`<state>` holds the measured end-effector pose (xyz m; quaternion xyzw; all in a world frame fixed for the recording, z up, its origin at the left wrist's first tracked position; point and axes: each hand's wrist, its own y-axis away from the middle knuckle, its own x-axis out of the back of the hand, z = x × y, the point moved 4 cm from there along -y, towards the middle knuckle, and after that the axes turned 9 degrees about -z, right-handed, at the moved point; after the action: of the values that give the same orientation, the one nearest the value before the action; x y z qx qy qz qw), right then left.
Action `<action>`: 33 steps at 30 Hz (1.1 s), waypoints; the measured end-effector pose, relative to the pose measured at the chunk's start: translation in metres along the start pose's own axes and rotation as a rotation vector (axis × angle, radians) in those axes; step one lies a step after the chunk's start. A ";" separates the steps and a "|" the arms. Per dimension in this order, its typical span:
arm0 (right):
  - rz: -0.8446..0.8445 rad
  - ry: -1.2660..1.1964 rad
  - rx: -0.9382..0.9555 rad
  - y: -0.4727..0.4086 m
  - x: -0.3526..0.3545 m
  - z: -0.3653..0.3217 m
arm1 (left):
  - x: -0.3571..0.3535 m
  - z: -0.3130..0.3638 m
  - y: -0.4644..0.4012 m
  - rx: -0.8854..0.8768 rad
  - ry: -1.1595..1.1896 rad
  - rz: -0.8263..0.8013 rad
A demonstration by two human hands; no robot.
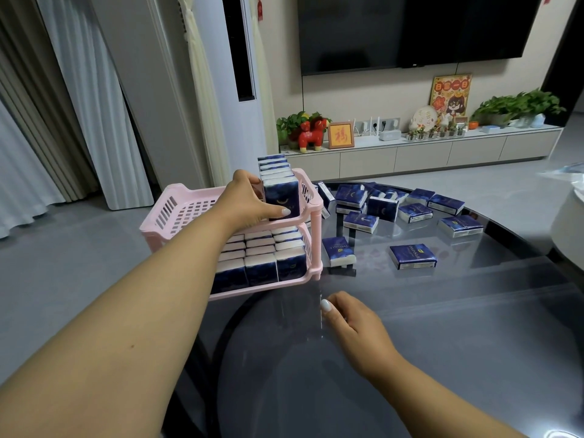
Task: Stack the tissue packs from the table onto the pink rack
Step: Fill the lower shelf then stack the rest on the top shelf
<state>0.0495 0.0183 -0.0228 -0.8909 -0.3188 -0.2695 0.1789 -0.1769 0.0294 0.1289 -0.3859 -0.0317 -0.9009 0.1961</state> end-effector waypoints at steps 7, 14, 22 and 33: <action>0.008 -0.021 -0.004 0.000 0.001 -0.001 | 0.012 0.015 0.018 -0.041 0.123 0.106; 0.197 -0.113 -0.104 -0.011 0.025 0.011 | -0.014 0.061 0.061 -0.255 0.230 0.267; 0.559 0.290 -0.511 -0.039 0.125 0.075 | -0.110 0.052 0.075 -0.195 0.424 0.046; 0.255 0.456 -0.491 -0.065 0.120 0.098 | -0.143 0.014 0.070 0.019 0.391 -0.080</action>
<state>0.1202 0.1699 -0.0195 -0.8570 -0.0828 -0.5053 0.0582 -0.0514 0.0154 0.0307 -0.2002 -0.0170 -0.9654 0.1661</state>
